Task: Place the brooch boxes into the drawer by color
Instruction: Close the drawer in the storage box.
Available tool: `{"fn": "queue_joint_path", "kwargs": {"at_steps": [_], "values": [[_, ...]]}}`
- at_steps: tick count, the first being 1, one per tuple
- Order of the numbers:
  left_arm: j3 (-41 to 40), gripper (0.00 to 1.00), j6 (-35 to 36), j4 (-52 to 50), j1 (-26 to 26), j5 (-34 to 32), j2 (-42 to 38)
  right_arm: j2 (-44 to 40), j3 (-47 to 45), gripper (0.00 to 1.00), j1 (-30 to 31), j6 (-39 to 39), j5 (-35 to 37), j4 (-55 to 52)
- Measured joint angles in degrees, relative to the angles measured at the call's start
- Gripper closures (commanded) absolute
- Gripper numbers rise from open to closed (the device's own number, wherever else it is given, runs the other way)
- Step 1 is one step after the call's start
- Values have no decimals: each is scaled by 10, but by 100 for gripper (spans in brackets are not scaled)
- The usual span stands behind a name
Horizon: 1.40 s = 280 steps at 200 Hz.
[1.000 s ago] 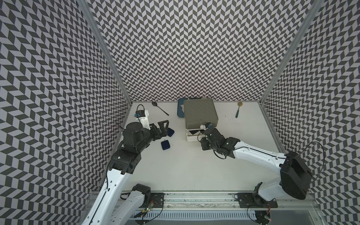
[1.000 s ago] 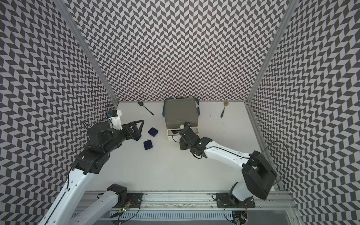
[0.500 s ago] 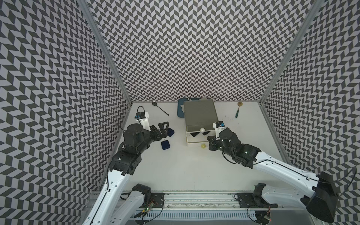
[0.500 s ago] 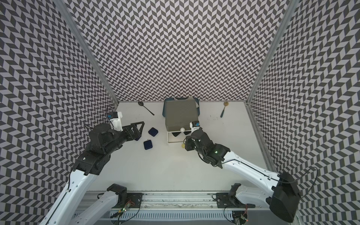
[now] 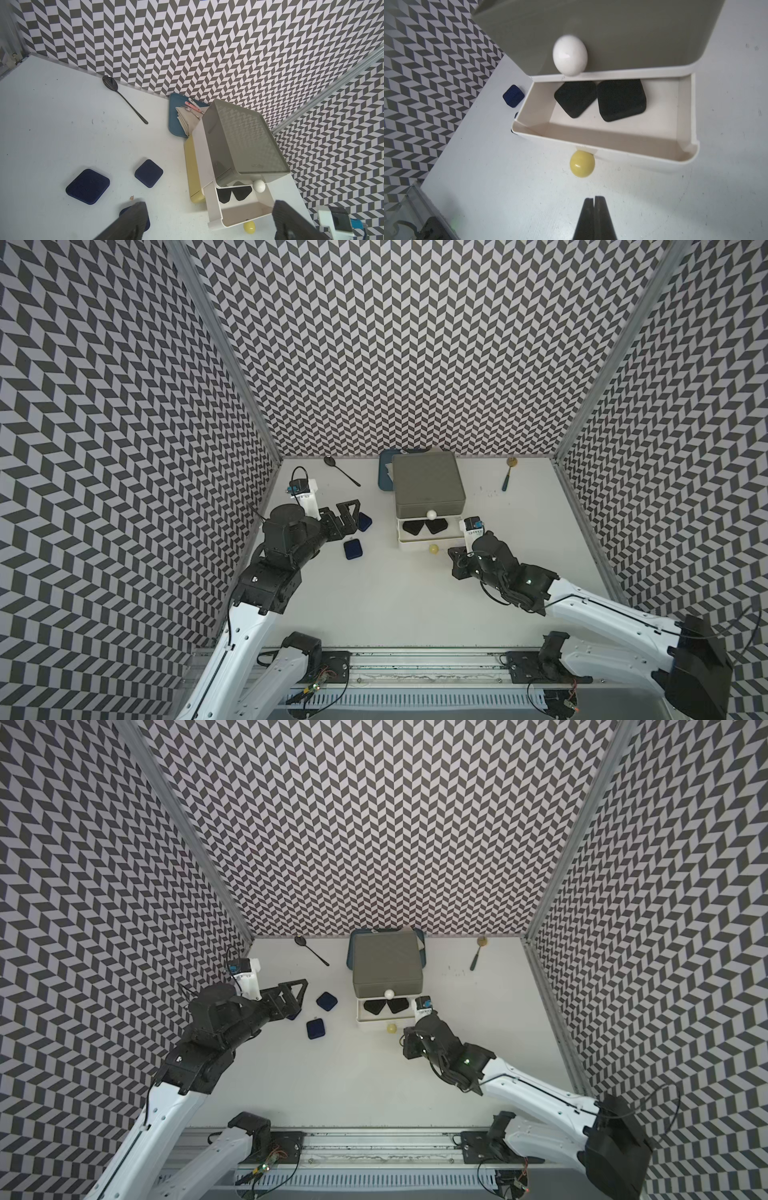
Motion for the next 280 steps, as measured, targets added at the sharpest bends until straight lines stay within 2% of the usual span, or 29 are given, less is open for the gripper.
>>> {"fn": "queue_joint_path", "kwargs": {"at_steps": [31,88,157,216,280], "values": [[0,0,-1,0,0,0,3,-1,-40,100,0,9,-7,21],[0,0,-2,0,0,0,5,54,-38,100,0,10,-1,100],[0,0,0,0,0,-1,5,139,0,100,0,4,11,146],[0,0,3,0,0,-2,5,209,48,100,-1,-14,30,142],[0,0,13,-1,0,-7,5,225,63,100,-14,-37,45,142]]}}
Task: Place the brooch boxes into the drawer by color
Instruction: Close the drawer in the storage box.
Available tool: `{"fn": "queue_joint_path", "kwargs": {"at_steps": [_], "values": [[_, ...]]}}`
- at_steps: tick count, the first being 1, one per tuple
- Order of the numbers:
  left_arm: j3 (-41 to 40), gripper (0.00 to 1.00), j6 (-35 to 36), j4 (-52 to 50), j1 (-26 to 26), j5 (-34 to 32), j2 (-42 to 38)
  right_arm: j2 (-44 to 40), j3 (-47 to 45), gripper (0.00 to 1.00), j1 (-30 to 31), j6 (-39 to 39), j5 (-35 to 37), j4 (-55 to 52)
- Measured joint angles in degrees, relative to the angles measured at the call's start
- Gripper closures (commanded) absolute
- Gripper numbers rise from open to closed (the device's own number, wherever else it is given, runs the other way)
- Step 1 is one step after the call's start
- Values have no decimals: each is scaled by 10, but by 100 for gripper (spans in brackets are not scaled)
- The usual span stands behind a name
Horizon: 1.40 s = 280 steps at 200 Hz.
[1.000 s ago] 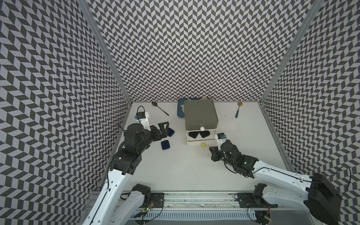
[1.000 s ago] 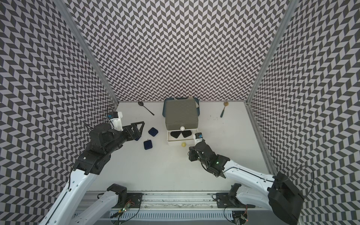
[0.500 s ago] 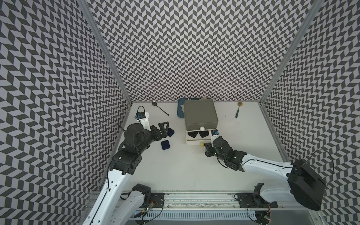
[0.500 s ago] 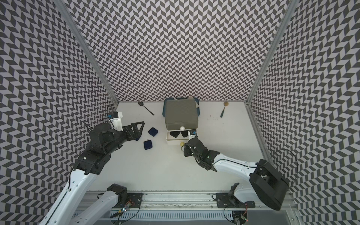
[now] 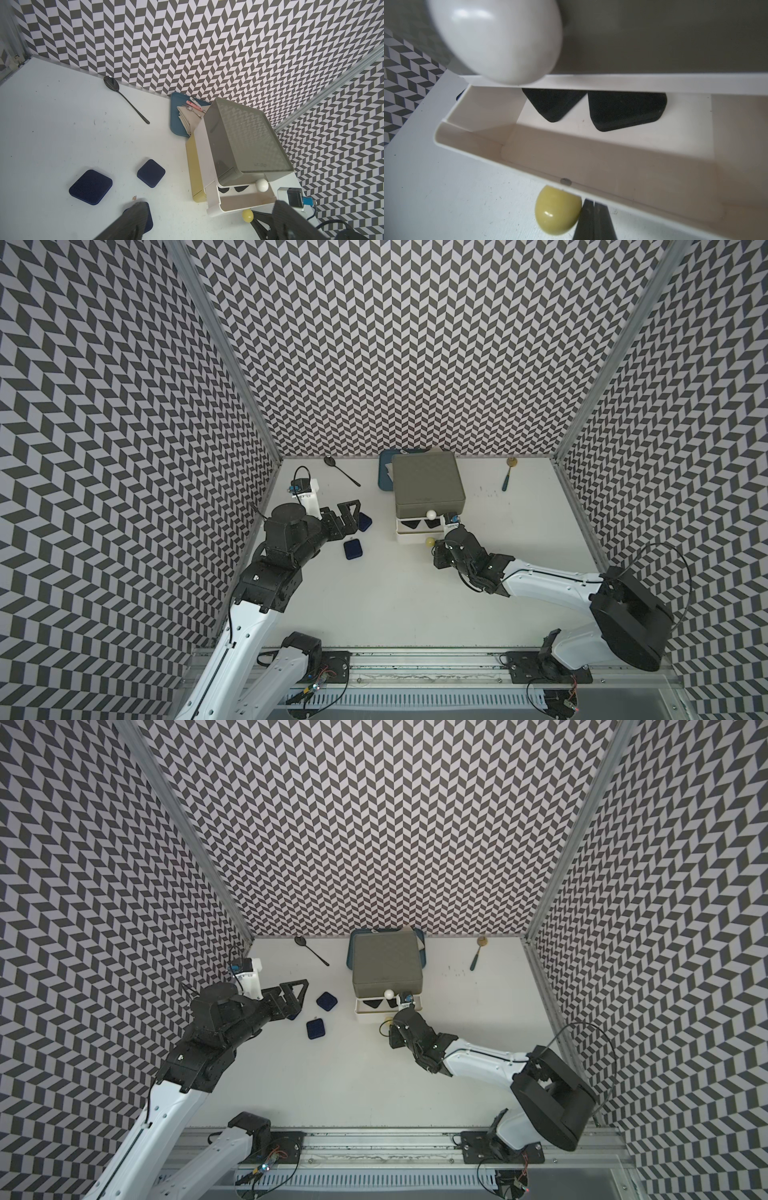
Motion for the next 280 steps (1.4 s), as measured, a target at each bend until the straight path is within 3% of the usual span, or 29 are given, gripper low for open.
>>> {"fn": "queue_joint_path", "kwargs": {"at_steps": [157,246,280], "values": [[0,0,3,-3,0,-6,24,31,18,100,-35,-84,1,72],[0,0,3,-3,0,-6,37,31,-34,100,-35,-105,-5,172],[0,0,2,-3,0,-6,37,-20,-72,78,-35,-103,-26,178]]}}
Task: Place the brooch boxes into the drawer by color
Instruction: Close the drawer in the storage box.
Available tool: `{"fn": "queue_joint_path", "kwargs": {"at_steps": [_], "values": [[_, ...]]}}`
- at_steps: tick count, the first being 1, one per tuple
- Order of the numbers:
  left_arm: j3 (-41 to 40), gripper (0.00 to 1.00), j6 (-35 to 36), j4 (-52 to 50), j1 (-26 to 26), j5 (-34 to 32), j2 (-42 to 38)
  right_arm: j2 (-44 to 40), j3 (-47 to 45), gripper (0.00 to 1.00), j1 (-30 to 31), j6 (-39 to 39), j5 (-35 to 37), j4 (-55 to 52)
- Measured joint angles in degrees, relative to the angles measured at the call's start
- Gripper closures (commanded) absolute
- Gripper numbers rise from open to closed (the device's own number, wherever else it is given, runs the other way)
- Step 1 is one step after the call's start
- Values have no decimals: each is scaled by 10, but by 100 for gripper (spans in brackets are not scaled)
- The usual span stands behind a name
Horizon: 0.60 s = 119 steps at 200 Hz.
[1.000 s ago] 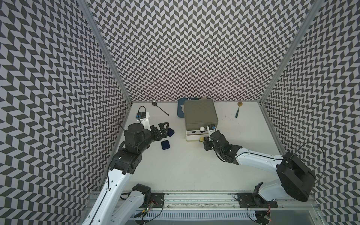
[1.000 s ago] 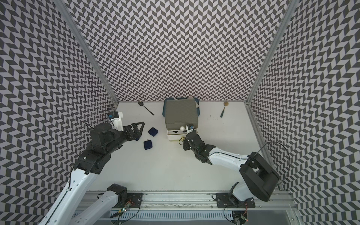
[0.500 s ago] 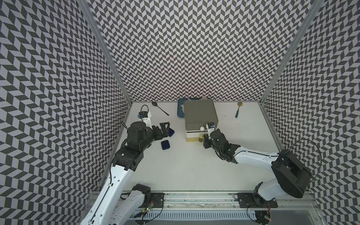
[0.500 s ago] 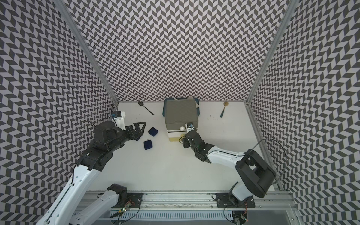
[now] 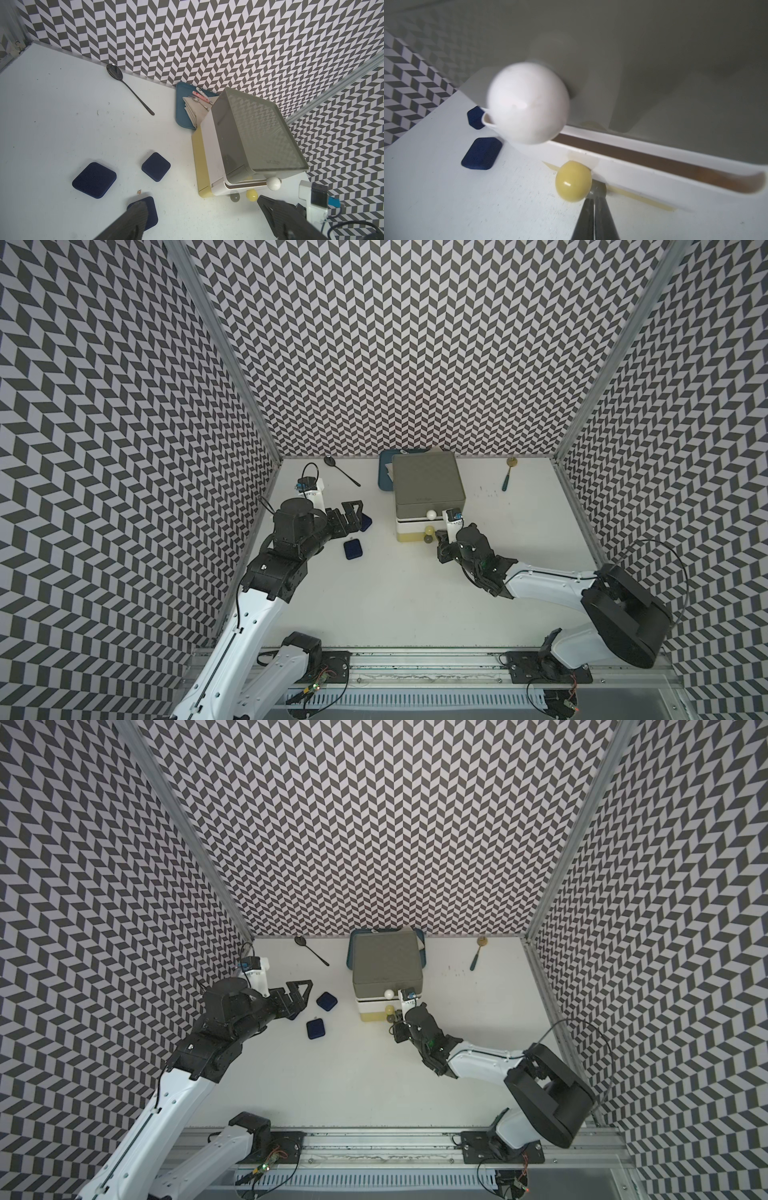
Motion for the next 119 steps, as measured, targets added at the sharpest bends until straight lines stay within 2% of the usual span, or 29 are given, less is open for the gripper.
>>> {"fn": "queue_joint_path", "kwargs": {"at_steps": [18,31,50,55,65,80,97,119], "values": [[0,0,0,0,0,0,0,-72,-21,57,0,2,-10,-8],[0,0,-1,0,0,0,-1,-135,-34,48,0,8,-12,-15],[0,0,-2,0,0,0,-2,-229,-56,40,-6,16,-10,-23],[0,0,-2,0,0,1,-3,-253,-62,45,-13,20,-13,-26],[0,0,-2,0,0,2,-3,-291,-72,61,-38,30,-25,-36],[0,0,-2,0,0,3,-5,-319,-74,100,-101,50,-64,-59],[2,0,-2,0,0,3,-6,-318,-71,100,-175,77,-129,-86],[3,0,-2,0,0,3,-8,-294,-77,100,-265,122,-254,-101]]}}
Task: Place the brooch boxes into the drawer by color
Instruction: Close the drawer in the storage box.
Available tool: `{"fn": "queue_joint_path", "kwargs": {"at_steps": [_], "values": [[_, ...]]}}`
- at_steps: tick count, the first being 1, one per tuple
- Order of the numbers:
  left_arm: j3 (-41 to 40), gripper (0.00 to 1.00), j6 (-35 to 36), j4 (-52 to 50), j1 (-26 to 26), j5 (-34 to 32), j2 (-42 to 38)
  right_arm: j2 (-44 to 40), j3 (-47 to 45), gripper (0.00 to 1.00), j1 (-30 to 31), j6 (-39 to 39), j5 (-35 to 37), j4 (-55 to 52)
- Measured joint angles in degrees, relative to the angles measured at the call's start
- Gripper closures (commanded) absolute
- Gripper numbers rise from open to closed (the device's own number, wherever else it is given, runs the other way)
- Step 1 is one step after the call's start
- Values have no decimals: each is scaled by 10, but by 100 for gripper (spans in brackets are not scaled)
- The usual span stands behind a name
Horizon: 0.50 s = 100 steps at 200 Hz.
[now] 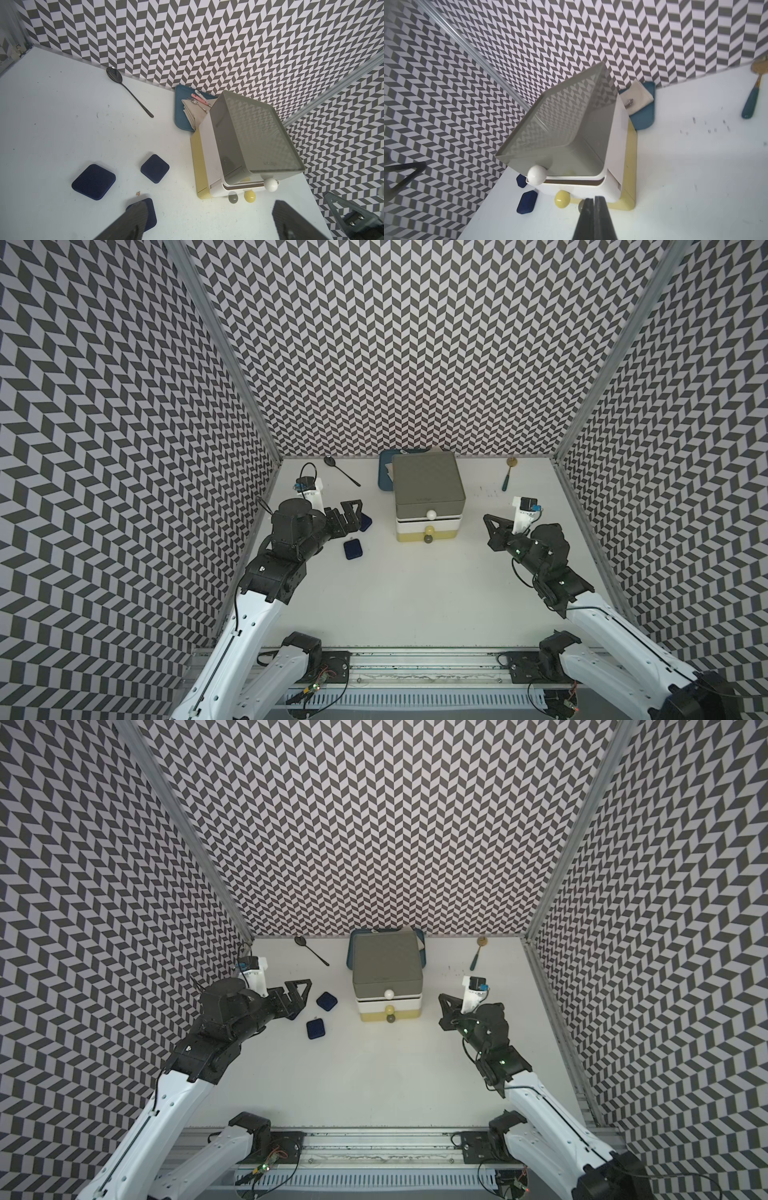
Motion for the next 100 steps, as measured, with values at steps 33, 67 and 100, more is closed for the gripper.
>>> {"fn": "queue_joint_path", "kwargs": {"at_steps": [33,67,100], "values": [[0,0,-1,0,0,0,-10,61,-32,100,-70,65,-193,40],[0,0,-2,0,0,0,-12,149,-22,100,-72,80,-317,56],[0,0,-2,0,0,0,-11,177,-22,100,-72,89,-347,87]]}}
